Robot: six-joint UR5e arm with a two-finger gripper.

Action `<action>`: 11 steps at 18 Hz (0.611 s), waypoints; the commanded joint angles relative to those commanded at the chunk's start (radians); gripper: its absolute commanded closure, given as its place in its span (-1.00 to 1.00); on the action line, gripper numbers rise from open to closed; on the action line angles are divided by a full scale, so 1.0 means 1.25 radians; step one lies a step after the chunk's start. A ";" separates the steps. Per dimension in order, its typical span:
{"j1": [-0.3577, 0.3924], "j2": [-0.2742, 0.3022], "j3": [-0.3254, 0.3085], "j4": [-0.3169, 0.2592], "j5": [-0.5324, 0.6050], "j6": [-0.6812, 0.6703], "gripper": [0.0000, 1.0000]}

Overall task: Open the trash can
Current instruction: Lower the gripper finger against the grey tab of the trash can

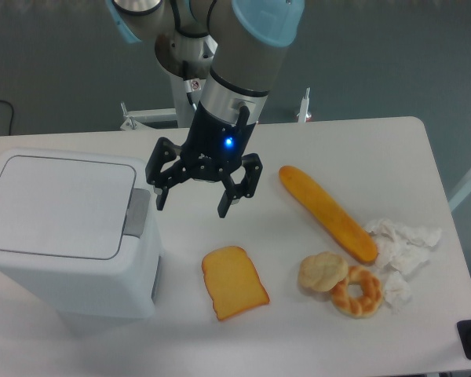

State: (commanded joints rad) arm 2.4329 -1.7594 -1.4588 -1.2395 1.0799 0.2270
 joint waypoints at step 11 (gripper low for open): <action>-0.011 -0.010 -0.002 0.000 0.001 0.000 -1.00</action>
State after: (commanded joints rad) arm 2.4191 -1.7717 -1.4619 -1.2395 1.0814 0.2270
